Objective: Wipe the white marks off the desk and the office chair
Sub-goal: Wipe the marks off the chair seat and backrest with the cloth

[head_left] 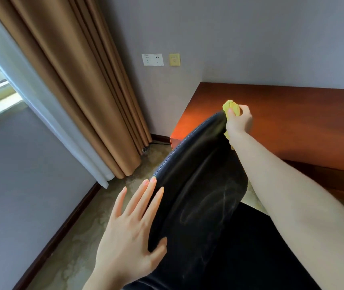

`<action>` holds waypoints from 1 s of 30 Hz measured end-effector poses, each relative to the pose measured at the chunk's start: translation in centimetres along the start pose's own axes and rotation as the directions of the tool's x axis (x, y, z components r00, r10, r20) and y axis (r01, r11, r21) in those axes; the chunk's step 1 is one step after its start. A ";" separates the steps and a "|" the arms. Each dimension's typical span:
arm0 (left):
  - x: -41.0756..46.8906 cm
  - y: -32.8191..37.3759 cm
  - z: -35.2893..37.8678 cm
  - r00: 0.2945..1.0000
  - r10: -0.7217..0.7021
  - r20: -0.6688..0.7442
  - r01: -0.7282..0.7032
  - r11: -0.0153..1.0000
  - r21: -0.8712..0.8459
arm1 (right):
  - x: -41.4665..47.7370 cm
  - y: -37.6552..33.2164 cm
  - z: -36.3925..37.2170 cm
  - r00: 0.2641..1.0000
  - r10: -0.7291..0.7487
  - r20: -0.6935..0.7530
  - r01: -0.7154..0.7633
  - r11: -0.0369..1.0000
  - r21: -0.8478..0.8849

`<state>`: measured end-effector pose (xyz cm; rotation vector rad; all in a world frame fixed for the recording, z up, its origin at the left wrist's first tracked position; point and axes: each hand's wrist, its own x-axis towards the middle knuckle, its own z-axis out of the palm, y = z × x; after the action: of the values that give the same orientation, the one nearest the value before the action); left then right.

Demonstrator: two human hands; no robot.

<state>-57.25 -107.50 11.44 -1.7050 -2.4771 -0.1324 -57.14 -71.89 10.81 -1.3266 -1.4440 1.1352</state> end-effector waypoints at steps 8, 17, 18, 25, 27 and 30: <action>0.2 -0.3 0.2 1.000 -0.010 -0.006 0.010 0.999 -0.035 | -9.1 1.5 0.0 0.905 -0.413 0.106 0.415 0.910 -0.001; -0.2 0.0 -0.1 0.998 -0.023 -0.063 0.017 0.995 -0.101 | -22.4 6.9 -3.0 0.729 -0.615 0.299 0.550 0.787 0.280; -0.2 0.1 -0.2 0.997 -0.022 -0.067 0.015 0.994 -0.105 | -23.5 7.8 -3.3 0.733 -0.592 0.335 0.503 0.803 0.320; -0.3 0.5 -0.3 0.998 -0.017 -0.067 0.010 0.995 -0.099 | -24.9 11.3 -4.8 0.514 -0.750 0.417 0.699 0.648 0.302; -0.2 0.5 -0.3 0.998 -0.019 -0.052 0.014 0.996 -0.086 | -23.7 10.1 -4.3 0.568 -0.727 0.386 0.663 0.682 0.309; -0.2 0.4 -0.4 0.999 -0.035 -0.028 0.033 0.997 -0.073 | -21.4 7.2 -3.2 0.637 -0.708 0.307 0.667 0.705 0.243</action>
<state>-56.79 -107.55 11.77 -1.6756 -2.5102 -0.2528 -50.73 -92.80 4.37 -0.3655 -1.9099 0.9330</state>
